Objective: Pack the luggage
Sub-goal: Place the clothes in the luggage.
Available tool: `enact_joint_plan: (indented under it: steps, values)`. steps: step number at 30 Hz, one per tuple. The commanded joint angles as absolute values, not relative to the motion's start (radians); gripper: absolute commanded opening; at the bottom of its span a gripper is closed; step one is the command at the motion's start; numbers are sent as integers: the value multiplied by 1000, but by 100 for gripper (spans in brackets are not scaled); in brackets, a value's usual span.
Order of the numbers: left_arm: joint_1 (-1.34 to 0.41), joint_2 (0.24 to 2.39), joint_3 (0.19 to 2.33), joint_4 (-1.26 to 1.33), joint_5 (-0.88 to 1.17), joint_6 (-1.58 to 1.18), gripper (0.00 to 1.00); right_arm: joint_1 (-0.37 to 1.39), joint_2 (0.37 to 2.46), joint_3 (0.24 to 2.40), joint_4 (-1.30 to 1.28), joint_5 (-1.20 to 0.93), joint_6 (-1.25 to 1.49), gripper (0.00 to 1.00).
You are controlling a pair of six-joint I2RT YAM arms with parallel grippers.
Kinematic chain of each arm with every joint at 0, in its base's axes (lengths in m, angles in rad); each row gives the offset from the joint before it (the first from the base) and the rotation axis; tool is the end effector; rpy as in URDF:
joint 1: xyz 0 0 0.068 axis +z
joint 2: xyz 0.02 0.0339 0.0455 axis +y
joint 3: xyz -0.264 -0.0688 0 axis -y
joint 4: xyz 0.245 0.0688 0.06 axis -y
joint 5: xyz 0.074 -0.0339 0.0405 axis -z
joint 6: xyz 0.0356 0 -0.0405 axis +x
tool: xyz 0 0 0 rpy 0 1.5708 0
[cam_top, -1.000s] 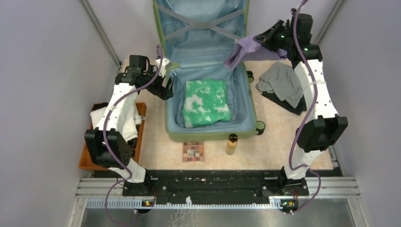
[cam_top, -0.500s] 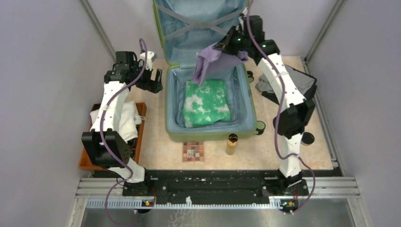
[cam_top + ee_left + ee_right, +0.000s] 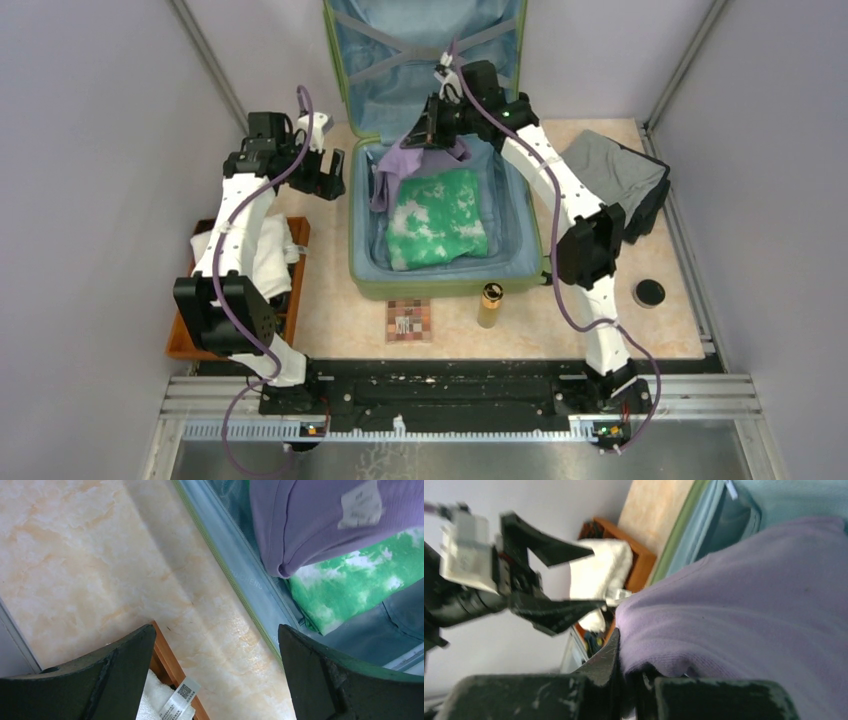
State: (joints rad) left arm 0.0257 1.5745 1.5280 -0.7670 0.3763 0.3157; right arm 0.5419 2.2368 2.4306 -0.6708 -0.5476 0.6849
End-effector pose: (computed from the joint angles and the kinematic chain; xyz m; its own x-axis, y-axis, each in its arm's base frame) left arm 0.3423 -0.0043 0.3482 -0.6196 0.2729 -0.7359 0.4427 0.8957 -0.0406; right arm 0.4228 0.2762 0.3792 -0.8339 0.1284 -0.5368 -0.3991 0.5315 0.7471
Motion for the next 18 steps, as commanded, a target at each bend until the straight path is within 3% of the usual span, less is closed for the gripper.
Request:
enact_joint_plan:
  steps: [1, 5, 11, 12, 14, 16, 18]
  values:
    - [31, 1533, 1518, -732, 401, 295, 99, 550, 2128, 2310, -699, -659, 511, 0]
    - [31, 1532, 1516, -725, 423, 292, 98, 551, 2025, 2061, -699, -643, 416, 0]
    - [31, 1529, 1506, -721, 446, 291, 98, 549, 1933, 1868, -747, -540, 322, 4]
    - [31, 1527, 1504, -720, 452, 292, 98, 548, 1926, 1855, -755, -523, 315, 9]
    - [31, 1524, 1500, -718, 461, 294, 98, 547, 1917, 1838, -769, -511, 308, 38]
    - [31, 1521, 1500, -717, 462, 295, 99, 550, 1904, 1807, -773, -521, 305, 60]
    - [30, 1517, 1499, -717, 465, 302, 98, 550, 1885, 1764, -789, -507, 301, 75]
